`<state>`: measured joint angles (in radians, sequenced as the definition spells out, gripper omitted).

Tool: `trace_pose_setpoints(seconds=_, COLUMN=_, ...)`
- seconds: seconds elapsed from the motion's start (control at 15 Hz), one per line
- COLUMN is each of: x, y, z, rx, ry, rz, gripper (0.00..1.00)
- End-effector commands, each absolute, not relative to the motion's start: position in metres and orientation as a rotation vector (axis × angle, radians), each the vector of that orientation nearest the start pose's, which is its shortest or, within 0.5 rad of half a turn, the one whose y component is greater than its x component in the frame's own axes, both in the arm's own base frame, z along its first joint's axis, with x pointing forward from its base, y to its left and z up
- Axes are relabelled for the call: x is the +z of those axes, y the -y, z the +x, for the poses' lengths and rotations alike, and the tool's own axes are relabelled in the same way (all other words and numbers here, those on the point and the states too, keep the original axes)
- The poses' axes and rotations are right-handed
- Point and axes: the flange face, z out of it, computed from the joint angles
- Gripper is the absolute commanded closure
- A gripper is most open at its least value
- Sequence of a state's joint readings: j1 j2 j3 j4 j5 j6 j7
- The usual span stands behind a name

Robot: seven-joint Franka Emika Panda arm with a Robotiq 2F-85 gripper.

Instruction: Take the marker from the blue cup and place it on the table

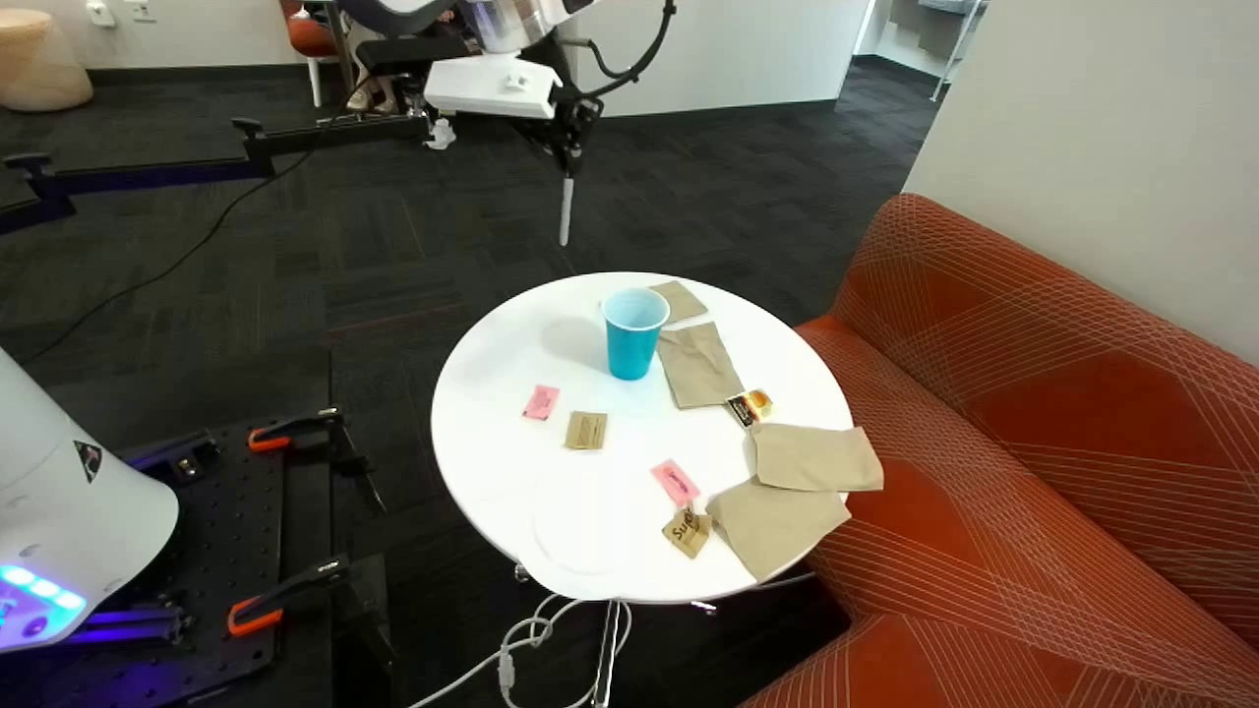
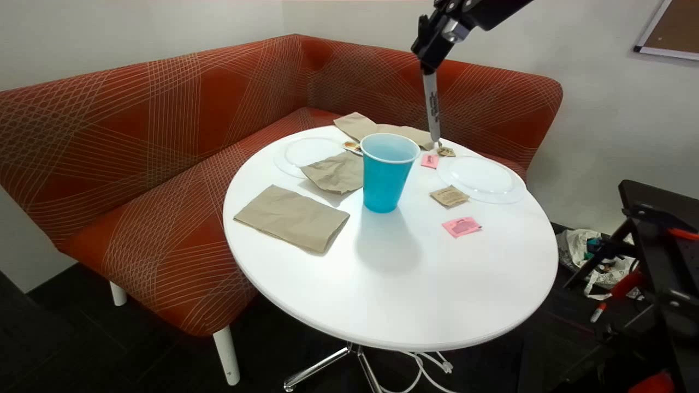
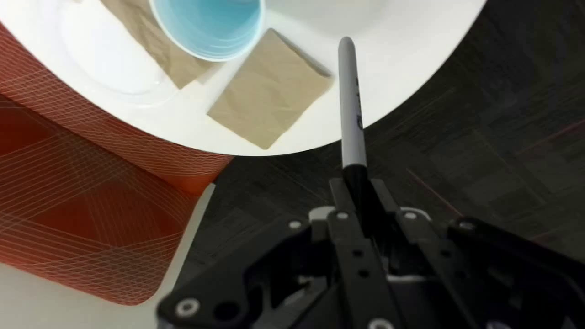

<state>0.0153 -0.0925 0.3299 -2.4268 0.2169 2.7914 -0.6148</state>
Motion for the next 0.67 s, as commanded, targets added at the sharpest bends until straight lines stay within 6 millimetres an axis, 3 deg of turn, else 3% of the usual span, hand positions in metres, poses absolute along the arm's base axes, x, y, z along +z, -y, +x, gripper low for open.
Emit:
trace_pose_setpoints(seconds=0.0, x=0.397, y=-0.185, z=0.458, rx=-0.583, ry=1.149, rz=-2.759, gripper=0.96)
trace_pose_setpoints(seconds=0.27, x=0.382, y=-0.191, z=0.453, rx=-0.425, ry=1.135, rz=-2.810, gripper=0.96)
trace_pose_setpoints(seconds=0.6, x=0.346, y=-0.183, z=0.461, rx=-0.275, ry=1.111, rz=-2.892, gripper=0.96)
